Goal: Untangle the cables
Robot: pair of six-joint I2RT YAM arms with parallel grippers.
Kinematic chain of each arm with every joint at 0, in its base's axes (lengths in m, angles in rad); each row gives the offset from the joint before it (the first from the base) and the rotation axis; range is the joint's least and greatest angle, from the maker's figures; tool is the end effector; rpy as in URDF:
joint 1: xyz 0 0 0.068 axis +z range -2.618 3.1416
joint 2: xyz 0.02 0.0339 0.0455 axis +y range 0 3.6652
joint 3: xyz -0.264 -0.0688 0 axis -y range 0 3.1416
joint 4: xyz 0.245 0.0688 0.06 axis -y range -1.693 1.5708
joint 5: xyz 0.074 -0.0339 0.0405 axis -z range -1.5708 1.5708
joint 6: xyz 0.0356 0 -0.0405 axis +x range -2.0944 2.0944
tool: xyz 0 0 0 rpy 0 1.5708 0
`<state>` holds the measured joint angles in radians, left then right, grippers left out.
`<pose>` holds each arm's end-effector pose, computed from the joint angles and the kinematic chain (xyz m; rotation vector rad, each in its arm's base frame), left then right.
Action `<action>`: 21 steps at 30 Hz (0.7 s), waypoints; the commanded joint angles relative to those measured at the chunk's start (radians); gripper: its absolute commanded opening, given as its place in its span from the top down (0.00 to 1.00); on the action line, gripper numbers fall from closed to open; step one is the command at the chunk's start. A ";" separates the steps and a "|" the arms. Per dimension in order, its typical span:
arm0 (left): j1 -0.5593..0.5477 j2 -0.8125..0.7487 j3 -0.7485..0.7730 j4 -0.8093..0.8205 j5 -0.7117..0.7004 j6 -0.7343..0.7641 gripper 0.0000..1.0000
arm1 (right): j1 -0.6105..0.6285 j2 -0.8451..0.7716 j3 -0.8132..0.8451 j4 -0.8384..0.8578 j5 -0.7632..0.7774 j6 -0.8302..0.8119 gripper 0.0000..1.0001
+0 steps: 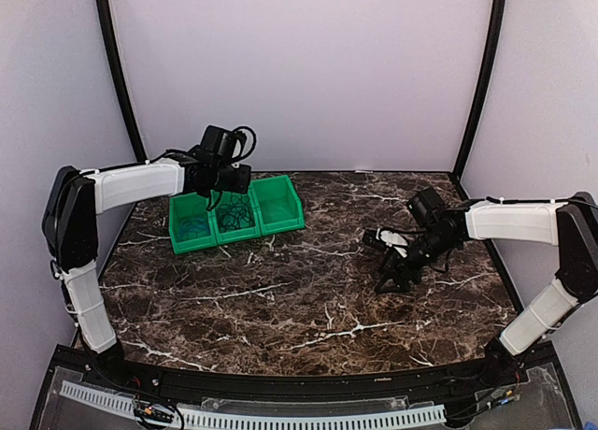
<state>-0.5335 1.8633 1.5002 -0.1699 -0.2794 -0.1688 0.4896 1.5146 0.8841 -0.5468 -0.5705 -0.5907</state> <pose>0.3836 -0.2151 0.2804 0.2126 2.0730 -0.1338 0.2366 0.1478 0.1851 -1.4837 2.1755 0.7434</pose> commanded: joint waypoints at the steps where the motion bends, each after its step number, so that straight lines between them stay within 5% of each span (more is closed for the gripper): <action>1: 0.021 0.033 -0.037 0.041 0.011 -0.040 1.00 | -0.001 0.012 0.010 -0.001 0.003 -0.010 0.28; 21: 0.081 0.150 -0.103 0.045 0.076 -0.099 1.00 | 0.000 0.015 0.010 -0.004 0.007 -0.014 0.28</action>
<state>-0.4541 2.0300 1.3991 -0.1043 -0.2256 -0.2516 0.4896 1.5223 0.8841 -0.5472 -0.5632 -0.5941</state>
